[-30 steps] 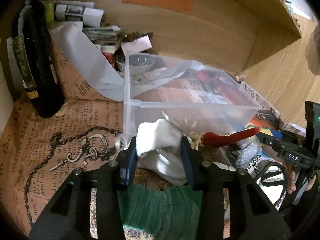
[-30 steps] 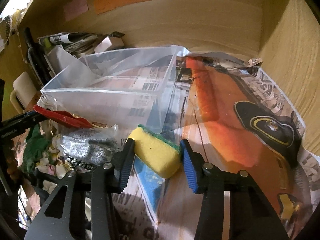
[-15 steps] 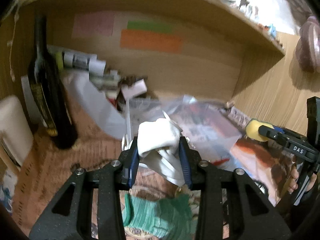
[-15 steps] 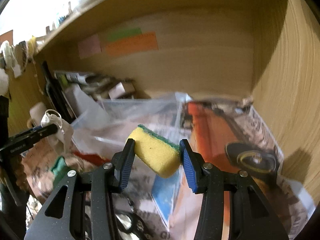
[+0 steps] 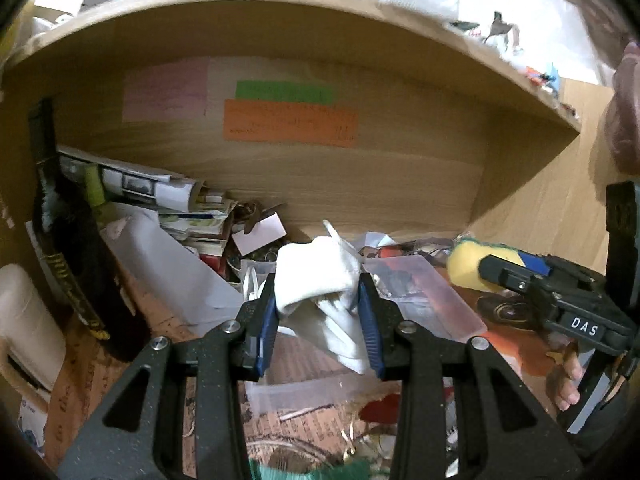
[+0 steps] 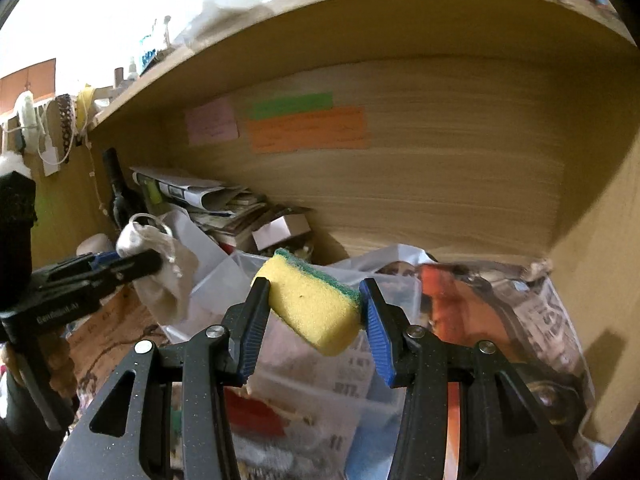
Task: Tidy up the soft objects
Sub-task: 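Lower the white cloth into the clear box and open the left tool while the right tool carries the sponge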
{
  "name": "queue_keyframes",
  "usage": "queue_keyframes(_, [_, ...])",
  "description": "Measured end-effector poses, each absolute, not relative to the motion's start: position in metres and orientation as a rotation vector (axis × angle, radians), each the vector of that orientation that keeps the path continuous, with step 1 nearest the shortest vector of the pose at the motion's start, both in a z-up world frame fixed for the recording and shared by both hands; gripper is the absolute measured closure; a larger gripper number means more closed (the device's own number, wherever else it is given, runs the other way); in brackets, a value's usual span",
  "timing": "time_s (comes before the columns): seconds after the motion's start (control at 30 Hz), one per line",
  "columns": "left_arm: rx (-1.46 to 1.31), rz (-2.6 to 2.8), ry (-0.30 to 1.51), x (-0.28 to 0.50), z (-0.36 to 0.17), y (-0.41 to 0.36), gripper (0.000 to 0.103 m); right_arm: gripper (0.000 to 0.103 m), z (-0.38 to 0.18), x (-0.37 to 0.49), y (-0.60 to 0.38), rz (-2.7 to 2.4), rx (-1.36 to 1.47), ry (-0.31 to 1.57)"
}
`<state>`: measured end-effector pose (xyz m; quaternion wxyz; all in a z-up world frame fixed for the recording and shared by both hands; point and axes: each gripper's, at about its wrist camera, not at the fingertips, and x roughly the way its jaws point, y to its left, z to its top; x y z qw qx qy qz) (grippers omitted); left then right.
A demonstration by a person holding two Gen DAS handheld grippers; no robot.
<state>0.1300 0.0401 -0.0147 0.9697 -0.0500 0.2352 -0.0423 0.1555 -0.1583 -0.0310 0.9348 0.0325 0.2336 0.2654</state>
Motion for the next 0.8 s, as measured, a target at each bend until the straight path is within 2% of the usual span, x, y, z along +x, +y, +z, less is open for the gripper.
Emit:
queue_keyframes(0.47, [-0.110, -0.118, 0.706, 0.216, -0.060, 0.033, 0.066, 0.060, -0.070, 0.218, -0.125, 0.500, -0.036, 0.655])
queue_keyframes(0.8, [-0.057, -0.131, 0.825, 0.241, -0.091, 0.023, 0.064, 0.058, -0.102, 0.235, -0.114, 0.499, -0.116, 0.797])
